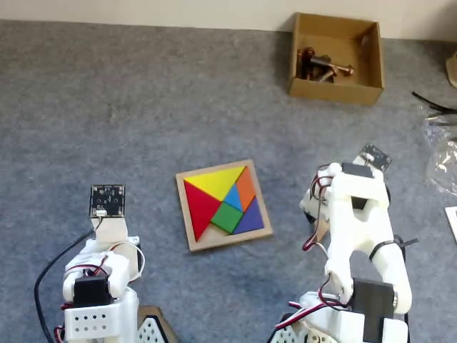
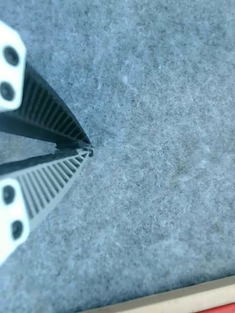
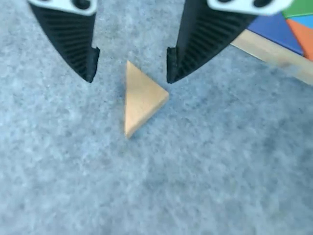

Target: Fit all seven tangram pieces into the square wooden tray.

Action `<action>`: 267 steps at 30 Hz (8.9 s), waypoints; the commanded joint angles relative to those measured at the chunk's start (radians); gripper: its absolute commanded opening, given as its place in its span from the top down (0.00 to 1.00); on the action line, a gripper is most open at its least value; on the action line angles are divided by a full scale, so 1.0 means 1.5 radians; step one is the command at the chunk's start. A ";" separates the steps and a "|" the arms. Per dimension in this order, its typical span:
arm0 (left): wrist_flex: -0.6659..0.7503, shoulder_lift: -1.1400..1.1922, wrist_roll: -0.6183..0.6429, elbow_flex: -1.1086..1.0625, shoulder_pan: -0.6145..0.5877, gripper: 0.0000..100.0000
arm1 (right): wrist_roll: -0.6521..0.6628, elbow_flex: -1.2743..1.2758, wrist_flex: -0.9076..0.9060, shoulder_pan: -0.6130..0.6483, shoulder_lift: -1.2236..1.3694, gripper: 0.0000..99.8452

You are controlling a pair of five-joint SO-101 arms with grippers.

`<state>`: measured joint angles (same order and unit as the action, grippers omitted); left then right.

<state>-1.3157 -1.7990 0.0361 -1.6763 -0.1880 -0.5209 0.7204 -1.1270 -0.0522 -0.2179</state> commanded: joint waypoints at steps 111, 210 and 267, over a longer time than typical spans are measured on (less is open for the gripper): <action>-0.005 0.005 0.001 -0.014 -0.006 1.00 | -0.025 0.032 0.155 0.102 -0.042 0.99; -0.005 0.005 0.001 -0.014 -0.006 1.00 | -0.341 0.373 0.486 0.597 -0.287 0.98; -0.005 0.005 0.001 -0.014 -0.006 1.00 | -0.075 0.306 0.224 0.498 -0.572 0.81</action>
<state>-1.3157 -1.7990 0.0361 -1.6763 -0.1880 -0.8078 1.2375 -0.7234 0.7488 -0.9528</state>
